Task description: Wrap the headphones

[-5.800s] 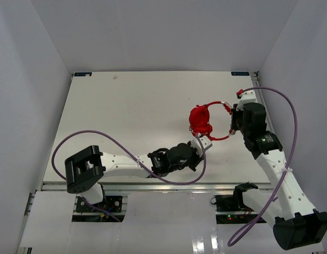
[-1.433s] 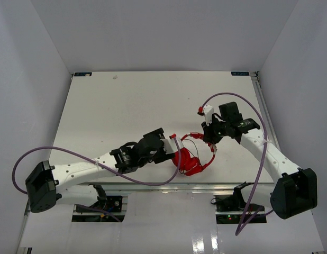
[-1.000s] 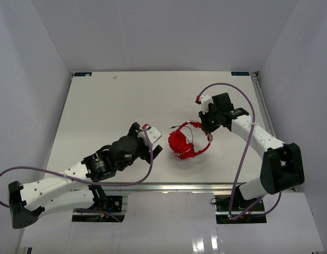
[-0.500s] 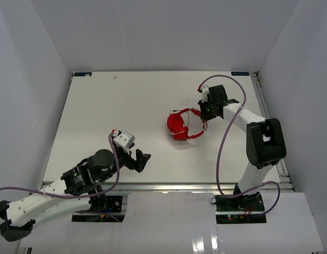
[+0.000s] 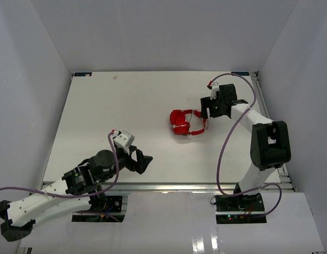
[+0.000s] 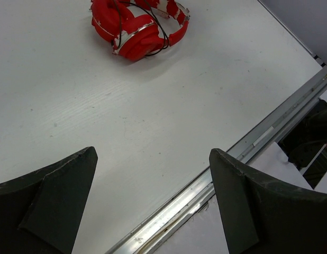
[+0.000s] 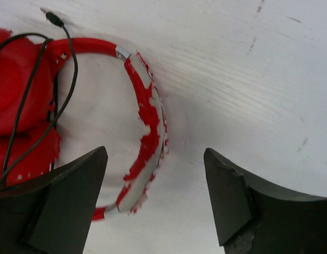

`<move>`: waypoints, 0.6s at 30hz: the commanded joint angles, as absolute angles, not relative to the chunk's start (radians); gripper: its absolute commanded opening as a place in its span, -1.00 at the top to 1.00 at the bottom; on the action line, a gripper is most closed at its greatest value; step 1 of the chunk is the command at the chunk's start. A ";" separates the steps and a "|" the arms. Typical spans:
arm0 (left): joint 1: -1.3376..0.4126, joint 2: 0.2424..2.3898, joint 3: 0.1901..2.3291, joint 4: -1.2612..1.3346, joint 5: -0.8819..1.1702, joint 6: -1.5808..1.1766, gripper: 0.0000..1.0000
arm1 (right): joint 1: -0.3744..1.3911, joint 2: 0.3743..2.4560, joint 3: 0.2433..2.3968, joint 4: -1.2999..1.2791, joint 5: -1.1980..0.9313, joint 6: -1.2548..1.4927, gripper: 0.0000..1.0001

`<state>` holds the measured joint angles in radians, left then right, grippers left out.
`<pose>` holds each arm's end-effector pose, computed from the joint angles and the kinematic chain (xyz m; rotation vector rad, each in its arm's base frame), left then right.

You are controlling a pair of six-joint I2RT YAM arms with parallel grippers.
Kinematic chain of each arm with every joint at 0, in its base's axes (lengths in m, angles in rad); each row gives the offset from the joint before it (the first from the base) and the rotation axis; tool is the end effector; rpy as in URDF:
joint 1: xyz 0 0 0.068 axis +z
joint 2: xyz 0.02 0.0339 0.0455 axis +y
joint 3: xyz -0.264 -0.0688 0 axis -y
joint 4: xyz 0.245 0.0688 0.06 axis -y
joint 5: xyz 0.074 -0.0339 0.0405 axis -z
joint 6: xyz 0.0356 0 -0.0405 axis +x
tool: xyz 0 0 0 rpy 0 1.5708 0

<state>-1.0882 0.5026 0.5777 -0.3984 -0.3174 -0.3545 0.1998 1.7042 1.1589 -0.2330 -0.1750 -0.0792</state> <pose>0.0705 -0.1106 0.2846 0.4831 1.8749 -0.6829 0.3647 0.0802 0.2228 -0.4118 2.3131 0.2648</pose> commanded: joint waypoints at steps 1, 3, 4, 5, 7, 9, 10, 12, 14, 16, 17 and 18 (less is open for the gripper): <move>-1.088 0.495 0.604 -0.369 -0.274 -0.429 -0.96 | 0.196 1.489 1.107 -0.277 -0.226 -0.163 -0.77; -1.088 0.488 0.603 -0.358 -0.271 -0.467 -0.96 | 0.196 1.397 1.092 -0.331 -0.265 -0.200 -0.89; -1.088 0.484 0.601 -0.352 -0.270 -0.490 -0.96 | 0.196 1.340 1.084 -0.355 -0.286 -0.216 -0.98; -1.088 0.479 0.599 -0.347 -0.271 -0.506 -0.96 | 0.196 1.297 1.066 -0.388 -0.294 -0.221 -0.82; -1.088 0.467 0.593 -0.345 -0.275 -0.551 -0.96 | 0.196 1.188 1.046 -0.431 -0.278 -0.213 -0.80; -1.088 0.454 0.590 -0.345 -0.271 -0.590 -0.96 | 0.195 1.076 1.019 -0.451 -0.242 -0.207 -0.80; -1.088 0.445 0.589 -0.345 -0.268 -0.610 -0.96 | 0.196 1.040 1.004 -0.456 -0.216 -0.202 -0.80; -1.088 0.427 0.589 -0.343 -0.251 -0.638 -0.96 | 0.195 0.951 0.966 -0.479 -0.149 -0.197 -0.80; -1.088 0.403 0.593 -0.347 -0.238 -0.664 -0.96 | 0.195 0.907 0.949 -0.518 -0.072 -0.191 -0.80; -1.088 0.372 0.598 -0.352 -0.230 -0.685 -0.96 | 0.194 0.873 0.936 -0.550 -0.017 -0.214 -0.80; -1.088 0.362 0.598 -0.359 -0.231 -0.692 -0.96 | 0.192 0.849 0.931 -0.562 -0.008 -0.227 -0.80; -1.088 0.353 0.598 -0.366 -0.233 -0.698 -0.96 | 0.190 0.822 0.927 -0.573 -0.005 -0.239 -0.80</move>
<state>-1.0882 0.3953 0.5777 -0.3645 -0.2544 -0.6301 0.1963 0.8742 0.9568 -0.4793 -0.1152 -0.1951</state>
